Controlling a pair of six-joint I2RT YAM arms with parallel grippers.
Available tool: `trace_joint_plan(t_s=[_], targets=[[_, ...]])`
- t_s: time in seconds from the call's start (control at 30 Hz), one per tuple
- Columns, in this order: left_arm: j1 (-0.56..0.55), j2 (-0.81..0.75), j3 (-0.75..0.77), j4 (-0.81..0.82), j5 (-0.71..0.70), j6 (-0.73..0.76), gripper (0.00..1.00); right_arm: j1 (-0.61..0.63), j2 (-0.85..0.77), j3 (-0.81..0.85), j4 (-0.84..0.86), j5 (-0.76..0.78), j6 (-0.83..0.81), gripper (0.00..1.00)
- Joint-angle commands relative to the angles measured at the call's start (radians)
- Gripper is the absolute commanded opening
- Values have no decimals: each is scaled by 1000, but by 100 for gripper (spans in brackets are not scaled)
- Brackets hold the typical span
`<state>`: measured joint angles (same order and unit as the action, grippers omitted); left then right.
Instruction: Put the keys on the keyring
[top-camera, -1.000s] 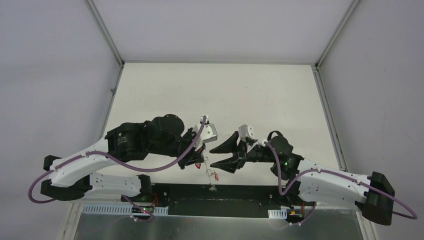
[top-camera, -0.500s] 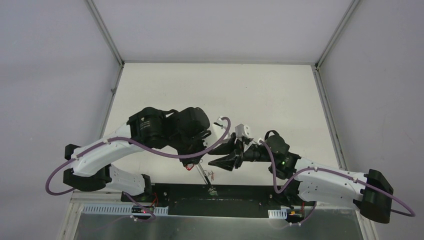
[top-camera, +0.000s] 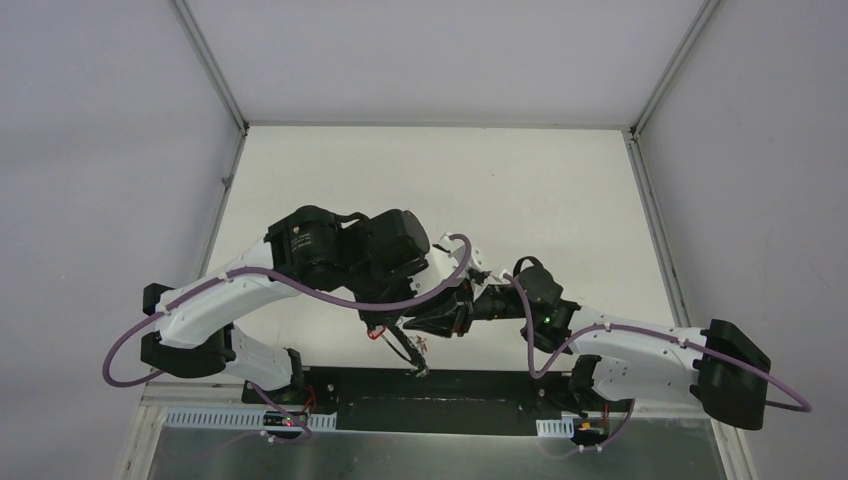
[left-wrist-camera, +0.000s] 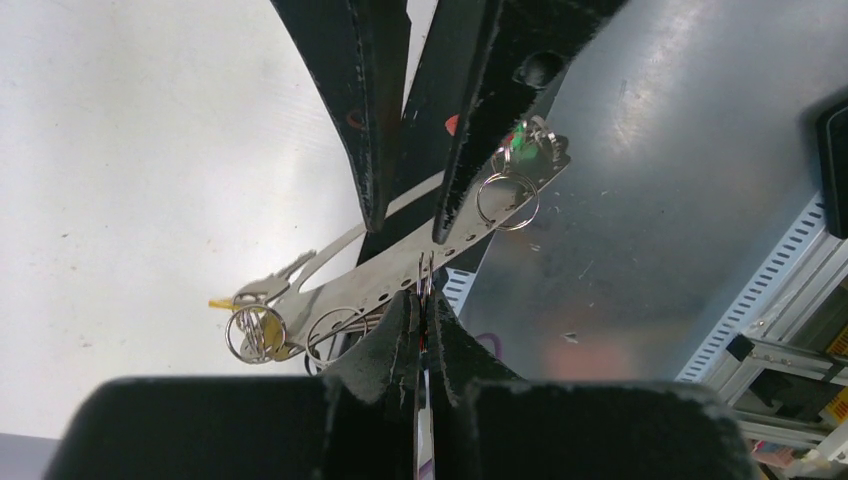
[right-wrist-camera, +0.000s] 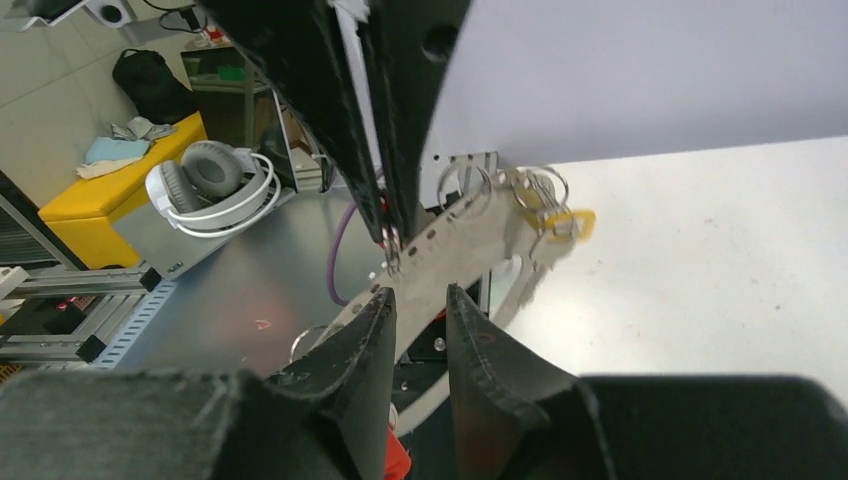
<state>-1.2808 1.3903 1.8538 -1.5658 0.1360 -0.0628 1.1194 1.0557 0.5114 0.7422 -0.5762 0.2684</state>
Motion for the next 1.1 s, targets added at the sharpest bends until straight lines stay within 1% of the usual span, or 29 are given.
trace_joint_plan(t_s=[0.0, 0.13, 0.33, 0.57, 0.67, 0.9, 1.07], targets=[[8, 3, 35, -39, -15, 5, 0, 13, 8, 52, 118, -41, 14, 27], [8, 4, 29, -38, -19, 6, 0, 18, 16, 53, 151, -57, 14, 28], [7, 9, 27, -33, -18, 8, 0, 26, 35, 65, 157, -76, 14, 29], [8, -3, 3, -13, -5, 4, 0, 33, 56, 81, 154, -81, 9, 25], [8, -14, -8, 0, -4, 3, 0, 33, 62, 86, 154, -79, 7, 25], [8, -58, -53, 59, -9, -8, 0, 36, 72, 83, 175, -59, 9, 28], [8, -107, -120, 130, -12, -33, 0, 38, 79, 69, 210, -41, 21, 25]])
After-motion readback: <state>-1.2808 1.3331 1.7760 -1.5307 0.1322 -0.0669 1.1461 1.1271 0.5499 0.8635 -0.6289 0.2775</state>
